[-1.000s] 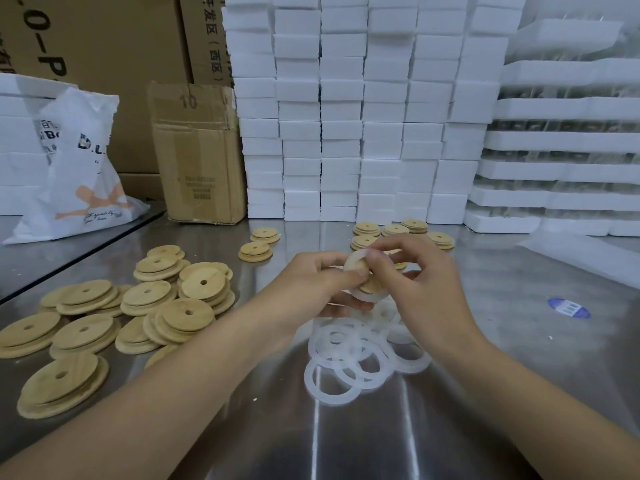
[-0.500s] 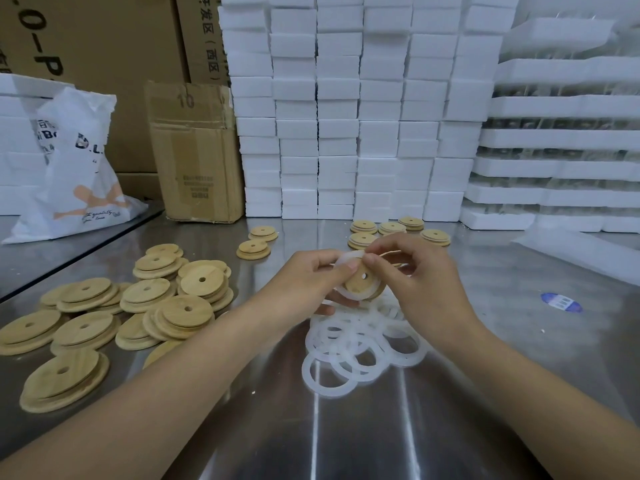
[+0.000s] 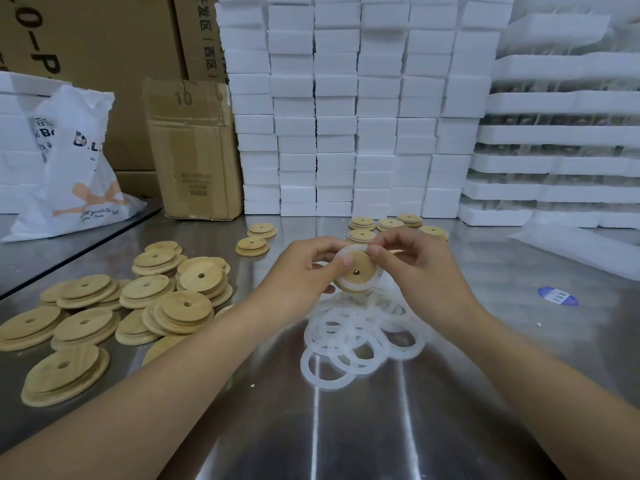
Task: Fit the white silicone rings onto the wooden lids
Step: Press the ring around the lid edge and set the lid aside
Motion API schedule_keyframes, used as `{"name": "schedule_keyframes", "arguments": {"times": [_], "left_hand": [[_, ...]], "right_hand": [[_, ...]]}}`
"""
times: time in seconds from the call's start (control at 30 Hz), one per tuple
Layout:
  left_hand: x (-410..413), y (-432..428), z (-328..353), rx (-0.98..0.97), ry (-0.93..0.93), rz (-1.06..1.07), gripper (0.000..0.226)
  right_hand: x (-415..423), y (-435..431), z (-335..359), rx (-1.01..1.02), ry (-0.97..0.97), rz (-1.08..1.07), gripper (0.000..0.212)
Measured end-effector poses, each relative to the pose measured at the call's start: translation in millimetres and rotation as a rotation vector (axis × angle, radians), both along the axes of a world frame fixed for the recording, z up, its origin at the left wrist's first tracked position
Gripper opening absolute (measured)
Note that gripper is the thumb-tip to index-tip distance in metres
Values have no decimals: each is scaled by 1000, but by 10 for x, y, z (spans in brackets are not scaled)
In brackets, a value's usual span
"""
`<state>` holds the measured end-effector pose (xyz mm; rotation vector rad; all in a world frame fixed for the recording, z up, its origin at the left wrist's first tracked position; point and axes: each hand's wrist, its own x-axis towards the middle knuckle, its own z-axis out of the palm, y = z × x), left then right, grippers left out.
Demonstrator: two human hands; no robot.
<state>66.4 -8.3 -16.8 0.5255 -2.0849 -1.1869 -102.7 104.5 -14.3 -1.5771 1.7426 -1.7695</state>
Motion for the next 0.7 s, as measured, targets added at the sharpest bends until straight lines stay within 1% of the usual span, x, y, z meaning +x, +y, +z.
{"name": "schedule_keyframes", "arguments": {"times": [0.27, 0.57, 0.7], "left_hand": [[-3, 11, 14, 26, 56, -23, 14], [0, 8, 15, 31, 57, -33, 16], [9, 5, 11, 29, 69, -52, 16]], "right_hand": [[-33, 15, 38, 36, -41, 38, 12], [-60, 32, 47, 59, -41, 90, 13], [-59, 28, 53, 61, -30, 71, 13]]}}
